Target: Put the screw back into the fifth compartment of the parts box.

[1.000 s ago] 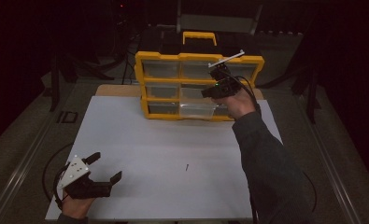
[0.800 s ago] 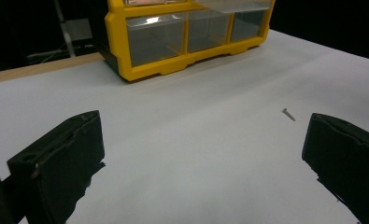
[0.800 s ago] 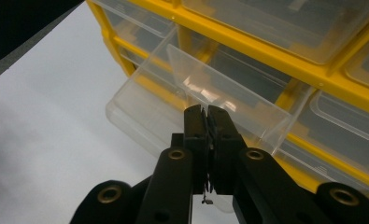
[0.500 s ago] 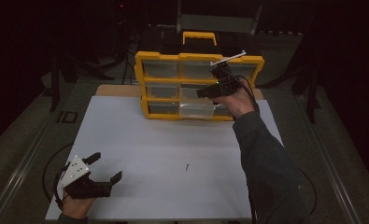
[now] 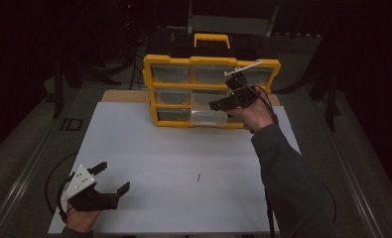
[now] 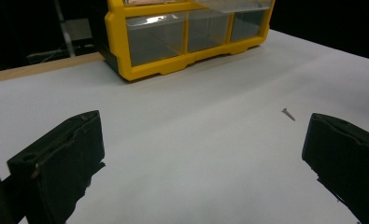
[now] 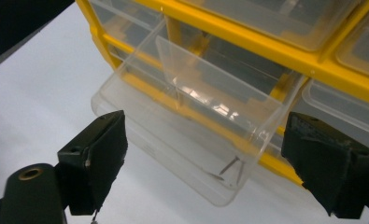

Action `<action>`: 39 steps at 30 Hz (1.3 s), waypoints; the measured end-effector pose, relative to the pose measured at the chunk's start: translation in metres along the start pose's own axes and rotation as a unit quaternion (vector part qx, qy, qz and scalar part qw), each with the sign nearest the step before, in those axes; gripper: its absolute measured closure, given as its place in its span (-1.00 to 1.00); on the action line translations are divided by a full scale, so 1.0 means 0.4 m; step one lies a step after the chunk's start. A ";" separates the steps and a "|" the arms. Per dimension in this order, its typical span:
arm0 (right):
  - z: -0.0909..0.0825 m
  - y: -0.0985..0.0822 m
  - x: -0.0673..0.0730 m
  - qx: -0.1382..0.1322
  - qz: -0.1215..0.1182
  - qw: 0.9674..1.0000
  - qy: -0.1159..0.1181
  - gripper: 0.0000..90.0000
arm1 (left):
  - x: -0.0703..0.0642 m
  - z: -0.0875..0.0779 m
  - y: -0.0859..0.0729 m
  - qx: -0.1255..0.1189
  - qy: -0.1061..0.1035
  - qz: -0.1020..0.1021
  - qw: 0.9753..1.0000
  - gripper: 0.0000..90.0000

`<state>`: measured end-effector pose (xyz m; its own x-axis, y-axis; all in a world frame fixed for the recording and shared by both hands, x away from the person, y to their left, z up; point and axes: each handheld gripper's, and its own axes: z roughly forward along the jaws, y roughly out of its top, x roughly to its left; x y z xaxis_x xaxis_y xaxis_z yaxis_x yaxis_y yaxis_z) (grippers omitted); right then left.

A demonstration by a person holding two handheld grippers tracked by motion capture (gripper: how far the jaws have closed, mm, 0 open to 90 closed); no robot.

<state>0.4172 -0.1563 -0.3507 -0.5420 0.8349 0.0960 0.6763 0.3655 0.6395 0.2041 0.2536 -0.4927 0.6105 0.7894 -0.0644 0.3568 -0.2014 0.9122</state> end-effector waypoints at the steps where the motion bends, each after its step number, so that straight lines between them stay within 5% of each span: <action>1: -0.001 -0.004 -0.001 0.000 -0.003 1.000 0.001 -0.69 | 0.000 0.000 0.000 0.000 0.000 0.000 1.000 -1.00; 39: 0.004 -0.145 0.073 0.028 -0.050 0.998 0.027 -0.69 | -0.002 0.000 0.001 -0.001 0.001 0.001 1.000 -1.00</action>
<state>0.3629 -0.1526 -0.3862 -0.6341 0.7695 0.0756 0.6425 0.4699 0.6053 0.2039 0.2531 -0.4921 0.6095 0.7903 -0.0628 0.3553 -0.2015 0.9128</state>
